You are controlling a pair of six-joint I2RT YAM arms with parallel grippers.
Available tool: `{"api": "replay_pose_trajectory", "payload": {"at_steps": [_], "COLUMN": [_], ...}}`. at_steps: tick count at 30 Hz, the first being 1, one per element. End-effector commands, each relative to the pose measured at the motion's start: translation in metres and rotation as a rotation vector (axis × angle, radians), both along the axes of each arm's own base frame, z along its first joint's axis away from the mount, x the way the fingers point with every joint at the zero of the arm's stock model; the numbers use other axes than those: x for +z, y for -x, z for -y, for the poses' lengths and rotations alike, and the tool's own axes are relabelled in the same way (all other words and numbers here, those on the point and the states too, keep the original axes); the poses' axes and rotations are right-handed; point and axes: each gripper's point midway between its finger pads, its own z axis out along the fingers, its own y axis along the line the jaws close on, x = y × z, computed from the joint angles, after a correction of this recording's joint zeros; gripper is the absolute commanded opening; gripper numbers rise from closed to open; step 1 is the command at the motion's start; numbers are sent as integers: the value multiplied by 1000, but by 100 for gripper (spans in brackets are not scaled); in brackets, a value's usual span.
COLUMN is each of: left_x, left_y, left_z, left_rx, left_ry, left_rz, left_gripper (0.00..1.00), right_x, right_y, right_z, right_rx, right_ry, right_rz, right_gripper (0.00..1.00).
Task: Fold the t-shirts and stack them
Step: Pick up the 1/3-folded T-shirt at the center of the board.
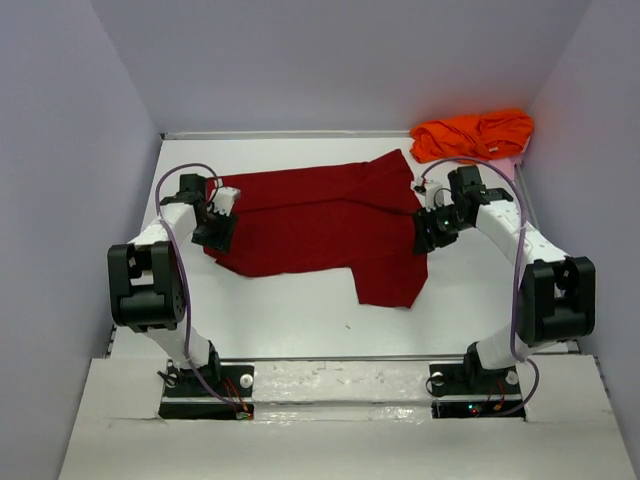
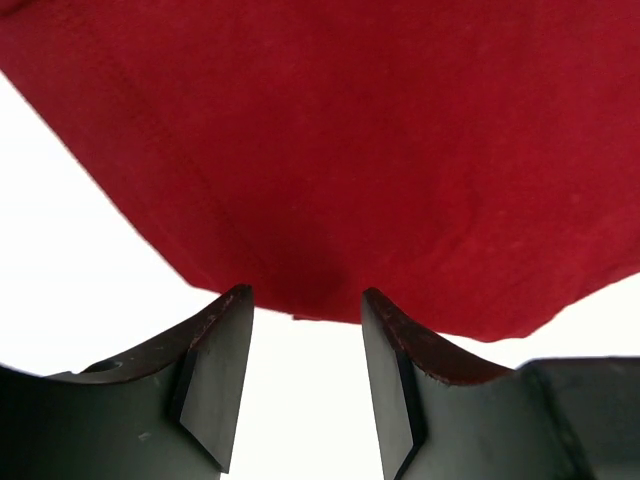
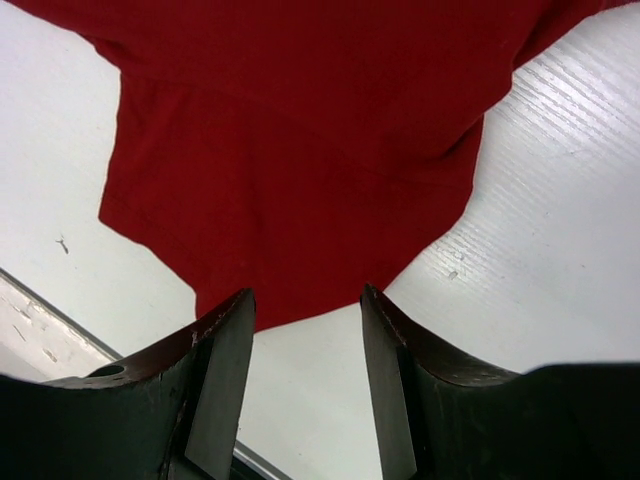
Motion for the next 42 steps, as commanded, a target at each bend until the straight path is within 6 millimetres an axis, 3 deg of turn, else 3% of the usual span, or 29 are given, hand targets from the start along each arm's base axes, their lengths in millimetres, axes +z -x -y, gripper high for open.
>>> {"api": "replay_pose_trajectory", "payload": {"at_steps": [1, 14, 18, 21, 22, 23, 27, 30, 42], "left_x": [2, -25, -31, -36, -37, -40, -45, -39, 33], "left_y": [6, 19, 17, 17, 17, 16, 16, 14, -9], "left_z": [-16, -28, -27, -27, -26, -25, -24, -19, -9], "left_rx": [-5, -6, -5, -8, -9, -11, -14, -17, -31], "left_ry": [-85, -152, -146, -140, -139, -133, -123, -98, -46], "left_rz": [-5, -69, -78, -93, -94, -98, -108, -99, 40], "left_gripper": [57, 55, 39, 9, 4, 0, 0, 0, 0], "right_x": [17, 17, 13, 13, 13, 12, 9, 3, -5], "right_y": [-20, -27, -27, -27, -26, -25, -26, -25, -25], "right_z": [-7, -9, -9, -9, -10, -10, -9, -8, -8], "right_rx": [-5, -13, -13, -13, -12, -10, -12, -12, -14], "right_ry": [-48, -60, -58, -62, -64, -65, -59, -53, -48], "right_rz": [69, 72, 68, 71, 71, 72, 69, 59, 43], "right_gripper": [52, 52, 52, 52, 52, 52, 52, 52, 51]}}
